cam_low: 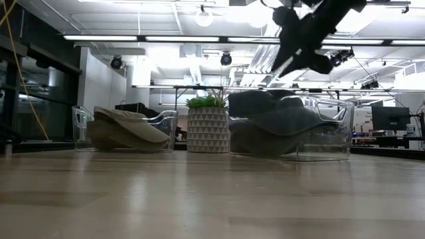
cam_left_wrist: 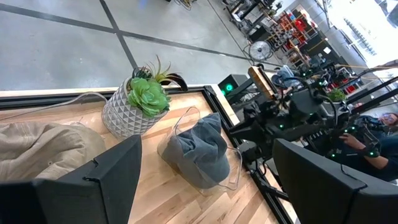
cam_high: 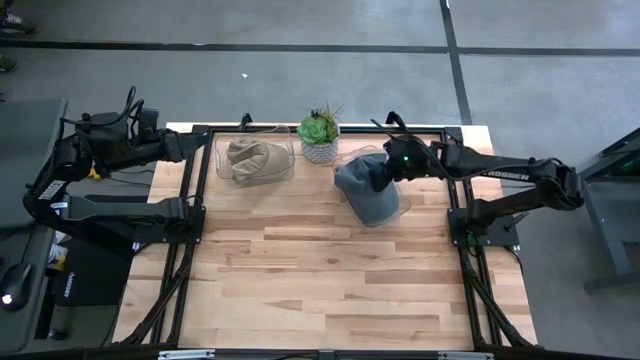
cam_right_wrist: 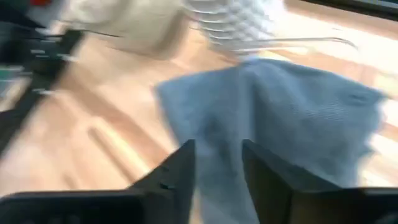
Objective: Pick & Place hat
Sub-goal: Put the blue cap into the right transparent bin
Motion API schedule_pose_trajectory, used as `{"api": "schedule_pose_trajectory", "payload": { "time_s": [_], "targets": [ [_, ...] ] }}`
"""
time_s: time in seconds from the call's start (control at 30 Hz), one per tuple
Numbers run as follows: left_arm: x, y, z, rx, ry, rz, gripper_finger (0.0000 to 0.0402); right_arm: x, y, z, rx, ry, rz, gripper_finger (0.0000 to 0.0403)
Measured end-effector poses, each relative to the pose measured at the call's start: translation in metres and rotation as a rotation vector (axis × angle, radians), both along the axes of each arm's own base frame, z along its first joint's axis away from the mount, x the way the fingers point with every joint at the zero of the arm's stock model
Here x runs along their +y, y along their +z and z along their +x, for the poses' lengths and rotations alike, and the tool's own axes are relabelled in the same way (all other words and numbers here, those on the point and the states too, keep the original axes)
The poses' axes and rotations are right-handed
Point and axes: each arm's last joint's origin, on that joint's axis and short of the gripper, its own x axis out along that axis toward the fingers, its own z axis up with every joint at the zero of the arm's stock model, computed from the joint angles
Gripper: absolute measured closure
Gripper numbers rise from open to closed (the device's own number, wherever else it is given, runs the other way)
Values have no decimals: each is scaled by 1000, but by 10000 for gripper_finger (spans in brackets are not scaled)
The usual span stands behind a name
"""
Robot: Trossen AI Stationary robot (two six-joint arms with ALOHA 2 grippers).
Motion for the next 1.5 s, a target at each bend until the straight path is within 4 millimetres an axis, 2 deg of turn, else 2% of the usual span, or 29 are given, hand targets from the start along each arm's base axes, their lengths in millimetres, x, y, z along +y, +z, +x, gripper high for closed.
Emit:
{"api": "schedule_pose_trajectory", "payload": {
  "time_s": [0.13, 0.3, 0.5, 0.63, 0.77, 0.93, 1.1, 1.23, 1.5],
  "targets": [
    [0, 0, 0, 0, 0, 0, 81, 10, 6, 13, -99, 82, -28, 384],
    [0, 0, 0, 0, 0, 0, 81, 16, -5, 35, -122, 101, -32, 400],
    [0, 0, 0, 0, 0, 0, 81, 24, -32, 72, -120, 177, -49, 402],
    [0, 0, 0, 0, 0, 0, 81, 32, -31, 96, -14, 300, -227, 402],
    [0, -1, 0, 10, 0, -3, 81, 40, -17, 116, 182, 416, -392, 402],
    [0, -3, -1, 29, 2, -12, 81, 44, -12, 136, 458, 564, -425, 403],
    [0, -3, -1, 29, 1, -12, 81, 40, -15, 157, 613, 618, -423, 403],
    [0, -3, -1, 29, 1, -12, 81, 28, -23, 162, 693, 597, -413, 403],
    [0, -3, -1, 29, 1, -12, 81, 4, -39, 146, 808, 491, -309, 403]
  ]
}}
